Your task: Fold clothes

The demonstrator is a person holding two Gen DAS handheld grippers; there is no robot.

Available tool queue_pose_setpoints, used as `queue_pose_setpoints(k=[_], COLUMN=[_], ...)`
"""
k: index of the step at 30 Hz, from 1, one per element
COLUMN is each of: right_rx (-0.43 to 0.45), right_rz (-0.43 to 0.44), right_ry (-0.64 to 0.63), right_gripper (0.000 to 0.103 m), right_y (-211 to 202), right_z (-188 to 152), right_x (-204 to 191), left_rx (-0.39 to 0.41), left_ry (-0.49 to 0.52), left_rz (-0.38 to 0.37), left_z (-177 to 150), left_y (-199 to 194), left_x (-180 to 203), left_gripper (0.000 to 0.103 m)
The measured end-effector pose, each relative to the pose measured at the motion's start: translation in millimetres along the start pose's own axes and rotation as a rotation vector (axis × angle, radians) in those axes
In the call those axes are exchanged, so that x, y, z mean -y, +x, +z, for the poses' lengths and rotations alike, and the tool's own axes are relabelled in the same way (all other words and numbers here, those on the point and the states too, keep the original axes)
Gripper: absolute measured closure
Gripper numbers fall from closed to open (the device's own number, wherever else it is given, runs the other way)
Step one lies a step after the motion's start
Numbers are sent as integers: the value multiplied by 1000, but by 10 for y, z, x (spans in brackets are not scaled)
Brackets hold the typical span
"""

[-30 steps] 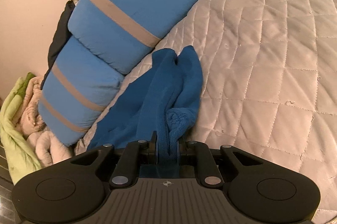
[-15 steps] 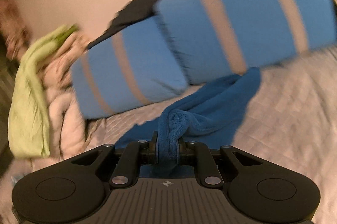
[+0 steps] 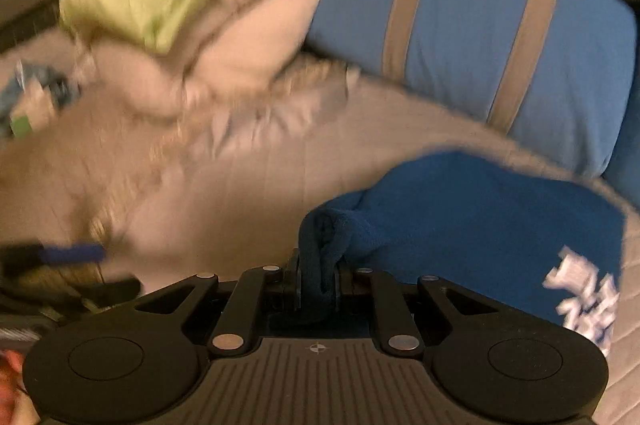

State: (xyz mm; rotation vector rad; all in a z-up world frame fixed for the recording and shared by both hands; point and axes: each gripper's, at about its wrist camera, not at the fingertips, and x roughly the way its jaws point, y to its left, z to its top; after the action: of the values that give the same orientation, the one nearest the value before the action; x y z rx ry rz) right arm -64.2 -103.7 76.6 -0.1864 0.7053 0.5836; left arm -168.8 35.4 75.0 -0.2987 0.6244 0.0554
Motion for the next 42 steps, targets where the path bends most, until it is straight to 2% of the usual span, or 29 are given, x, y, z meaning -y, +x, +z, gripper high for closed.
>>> queue_pose_setpoints(k=[4,8,10,12,13,15,18,20,25,29,30,33,36,40,42], right_rx=[-6,-4,-5,-2,0,10,38,54,75,87,90,100,110,112,116], right_rz=[-8,-6,6,60,90,140,164,169,122,74,62,26,-1,-31,-38], right_ry=[-37,-82,-114,-137,-149,-193,-245,-264,-213,-157,-144,-105,-77,-35,-18], right_gripper=[87,87,83,68,66,37,14,9,5,5,5,5,4,4,4], right_y=[-1,-59,-44,-96,-130,-254,-489,-641,-928,-1123,-1172,-1318,-1451,-1552,-1586], right_z=[-93,-131,-183,-232,-257,-283,-340,-379,-479,-558,-577,-641,-725,-814,-841], right_x=[-120,-238,-270,-263,-258,-276,-258,-214,57,292,351,521,665,823,880], left_rx=[-4,24,26,28,31,36,44,40,-42,-168,-203,-299,-331,-357,-372], left_ry=[3,-17,-28,-27,-23,-16,-36,-80,-130,-143,-153,-196,-191,-159,-154], left_rz=[12,59,57,36,20,-15,-112,-210,-445,-543,-558,-582,-570,-482,-466], left_z=[-11,-56,-53,-46,-35,-8,92,208,567,737,755,748,731,702,667], left_y=[18,-4,0,-5,-11,-22,-25,4,239,566,649,849,921,942,953], left_x=[-59,-69,-69,-56,-44,-16,-4,-19,97,253,278,308,316,326,315], left_gripper=[22,22,22,22,22,22,22,22,22,23,28,42,42,42,42])
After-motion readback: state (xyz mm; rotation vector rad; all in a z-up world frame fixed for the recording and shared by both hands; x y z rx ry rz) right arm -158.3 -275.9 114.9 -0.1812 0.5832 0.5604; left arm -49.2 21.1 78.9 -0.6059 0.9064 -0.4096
